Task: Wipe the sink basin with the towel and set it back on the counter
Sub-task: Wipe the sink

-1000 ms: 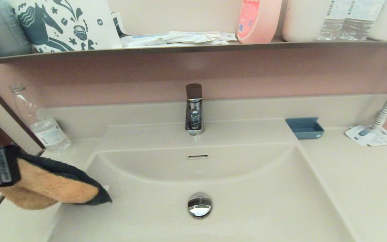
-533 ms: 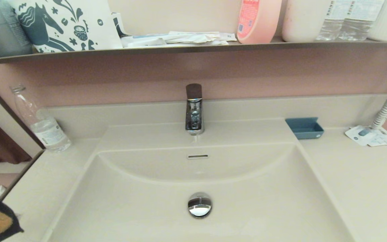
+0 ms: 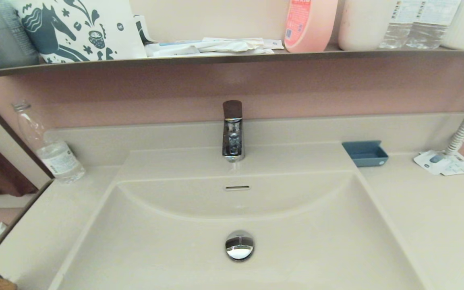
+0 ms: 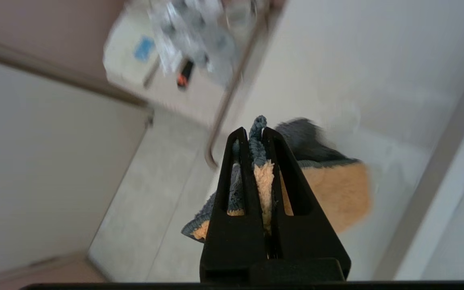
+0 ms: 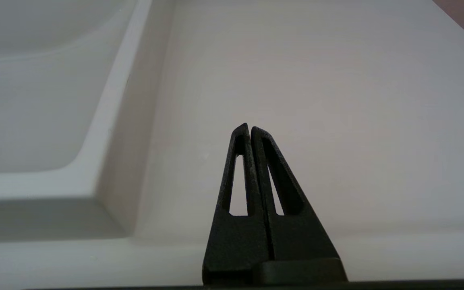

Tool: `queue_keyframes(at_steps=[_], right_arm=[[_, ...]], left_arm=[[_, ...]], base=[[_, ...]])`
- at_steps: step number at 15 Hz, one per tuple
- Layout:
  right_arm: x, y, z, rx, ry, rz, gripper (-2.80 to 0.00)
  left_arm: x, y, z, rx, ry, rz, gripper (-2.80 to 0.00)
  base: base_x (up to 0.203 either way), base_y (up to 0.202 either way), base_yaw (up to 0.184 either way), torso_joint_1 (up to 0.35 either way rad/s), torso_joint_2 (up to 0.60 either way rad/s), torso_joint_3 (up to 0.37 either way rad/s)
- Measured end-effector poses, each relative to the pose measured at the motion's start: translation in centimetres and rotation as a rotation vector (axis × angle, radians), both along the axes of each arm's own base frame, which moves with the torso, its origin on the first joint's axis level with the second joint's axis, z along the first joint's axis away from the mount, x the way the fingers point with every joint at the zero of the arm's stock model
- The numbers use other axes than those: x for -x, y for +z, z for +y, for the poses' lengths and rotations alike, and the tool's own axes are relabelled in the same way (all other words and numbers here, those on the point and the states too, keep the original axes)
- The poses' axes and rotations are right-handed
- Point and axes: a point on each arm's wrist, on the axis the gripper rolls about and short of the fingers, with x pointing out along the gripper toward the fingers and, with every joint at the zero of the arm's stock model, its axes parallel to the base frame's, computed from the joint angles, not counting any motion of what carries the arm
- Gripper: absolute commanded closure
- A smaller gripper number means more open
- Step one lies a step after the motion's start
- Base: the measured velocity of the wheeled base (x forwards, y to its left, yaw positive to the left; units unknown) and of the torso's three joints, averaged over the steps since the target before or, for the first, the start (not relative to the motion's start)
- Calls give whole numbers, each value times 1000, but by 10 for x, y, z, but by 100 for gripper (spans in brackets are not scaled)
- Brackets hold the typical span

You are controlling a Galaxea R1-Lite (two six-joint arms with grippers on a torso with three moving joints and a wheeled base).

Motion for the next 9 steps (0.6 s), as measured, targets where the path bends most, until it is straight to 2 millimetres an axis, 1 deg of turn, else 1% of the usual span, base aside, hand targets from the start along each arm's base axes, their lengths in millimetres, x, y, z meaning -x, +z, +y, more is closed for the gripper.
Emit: queue_keyframes(at_steps=[2,6,7,9], right_arm=[[0,0,0,0,0,0,0],[0,0,0,0,0,0,0],[0,0,0,0,0,0,0],[0,0,0,0,0,0,0]], left_arm=[[-4,-12,0,44,-5,48,0],[-6,-23,0,91,-16,94,0],[-7,-26,0,98,-16,102,-280],[-7,-28,0,108,-24,111,-280]], base=[[0,0,0,0,0,0],[0,0,0,0,0,0],[0,0,0,0,0,0],[0,0,0,0,0,0]])
